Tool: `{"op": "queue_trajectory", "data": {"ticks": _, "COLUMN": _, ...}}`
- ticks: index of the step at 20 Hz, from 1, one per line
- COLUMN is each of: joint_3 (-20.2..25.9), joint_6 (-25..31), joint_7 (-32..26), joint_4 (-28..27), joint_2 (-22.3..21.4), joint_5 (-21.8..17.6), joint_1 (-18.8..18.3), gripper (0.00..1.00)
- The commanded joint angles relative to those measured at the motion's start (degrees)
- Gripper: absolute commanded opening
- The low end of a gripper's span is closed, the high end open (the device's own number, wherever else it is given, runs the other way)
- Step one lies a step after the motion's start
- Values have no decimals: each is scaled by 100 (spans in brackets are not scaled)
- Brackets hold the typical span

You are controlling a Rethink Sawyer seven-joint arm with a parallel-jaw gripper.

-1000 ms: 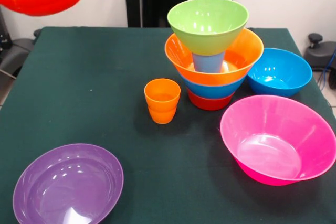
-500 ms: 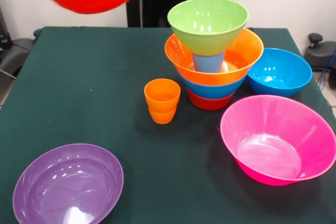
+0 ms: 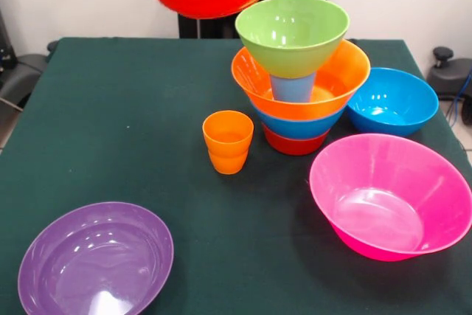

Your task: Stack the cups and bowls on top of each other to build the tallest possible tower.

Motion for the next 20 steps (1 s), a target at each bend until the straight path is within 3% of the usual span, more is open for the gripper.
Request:
{"op": "queue_trajectory", "data": {"ticks": 1, "joint_3": -1103, "joint_6": -311, "joint_7": 1181, "joint_4": 252, "joint_2": -77, "joint_5": -7, "joint_1": 713, "gripper": 0}}
{"op": "queue_trajectory", "data": {"ticks": 4, "joint_3": -1434, "joint_6": -401, "joint_7": 1225, "joint_4": 197, "joint_2": -10, "joint_5": -28, "joint_1": 985, "gripper": 0}}
{"op": "queue_trajectory", "data": {"ticks": 12, "joint_3": -2610, "joint_6": -788, "joint_7": 1219, "joint_4": 60, "joint_2": 231, "joint_5": 205, "joint_1": 2134, "gripper": 0}}
{"op": "queue_trajectory", "data": {"ticks": 20, "joint_3": -3238, "joint_6": -1143, "joint_7": 1368, "joint_4": -107, "joint_2": 646, "joint_5": 203, "joint_1": 2783, "gripper": 0}}
